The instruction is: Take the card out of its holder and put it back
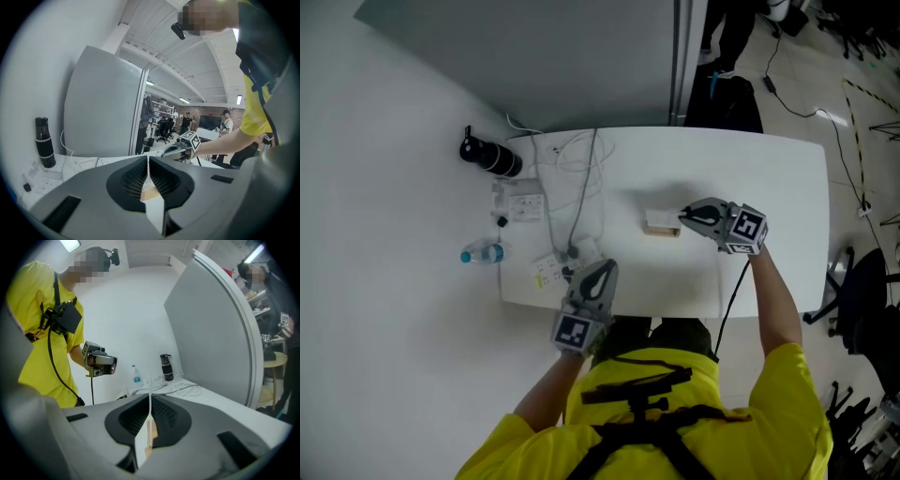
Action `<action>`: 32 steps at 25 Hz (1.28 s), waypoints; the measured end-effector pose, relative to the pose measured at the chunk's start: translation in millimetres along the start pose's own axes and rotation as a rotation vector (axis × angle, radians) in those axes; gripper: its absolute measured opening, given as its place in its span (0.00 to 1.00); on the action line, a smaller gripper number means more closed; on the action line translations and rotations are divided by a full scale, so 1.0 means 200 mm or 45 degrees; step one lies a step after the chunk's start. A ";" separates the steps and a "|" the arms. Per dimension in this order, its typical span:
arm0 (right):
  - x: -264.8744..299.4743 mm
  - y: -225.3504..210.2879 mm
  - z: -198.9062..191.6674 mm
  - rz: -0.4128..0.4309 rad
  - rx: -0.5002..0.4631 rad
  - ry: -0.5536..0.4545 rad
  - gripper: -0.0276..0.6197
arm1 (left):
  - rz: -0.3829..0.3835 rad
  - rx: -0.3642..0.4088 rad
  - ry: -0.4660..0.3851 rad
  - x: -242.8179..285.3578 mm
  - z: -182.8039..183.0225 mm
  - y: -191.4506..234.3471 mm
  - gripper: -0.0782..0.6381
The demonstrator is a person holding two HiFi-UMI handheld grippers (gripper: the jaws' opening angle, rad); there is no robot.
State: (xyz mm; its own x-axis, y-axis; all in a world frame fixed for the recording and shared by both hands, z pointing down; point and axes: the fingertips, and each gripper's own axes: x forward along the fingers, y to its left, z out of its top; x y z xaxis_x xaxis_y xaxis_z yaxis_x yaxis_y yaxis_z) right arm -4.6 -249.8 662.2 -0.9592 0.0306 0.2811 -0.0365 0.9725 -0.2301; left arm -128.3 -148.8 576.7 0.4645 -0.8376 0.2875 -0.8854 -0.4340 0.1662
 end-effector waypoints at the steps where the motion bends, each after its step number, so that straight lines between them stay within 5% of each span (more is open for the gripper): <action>1: -0.03 0.00 0.07 -0.010 -0.014 -0.009 0.07 | -0.003 0.008 -0.013 -0.01 0.03 0.00 0.12; 9: -0.25 0.09 0.73 -0.034 -0.101 -0.123 0.07 | -0.053 0.039 -0.122 -0.06 0.19 -0.04 0.12; 14: -0.31 0.16 0.96 -0.010 -0.172 -0.109 0.07 | -0.062 0.063 -0.141 -0.05 0.24 -0.05 0.12; 32: -0.32 0.22 0.99 -0.041 -0.152 -0.132 0.07 | -0.103 0.057 -0.145 -0.03 0.29 -0.07 0.12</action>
State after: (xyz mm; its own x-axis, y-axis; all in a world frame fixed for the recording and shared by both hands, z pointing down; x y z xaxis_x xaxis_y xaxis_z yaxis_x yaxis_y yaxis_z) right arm 0.2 -255.0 450.6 -0.9821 -0.0193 0.1873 -0.0402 0.9933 -0.1085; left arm -118.5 -157.5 517.5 0.5323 -0.8302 0.1656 -0.8459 -0.5142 0.1415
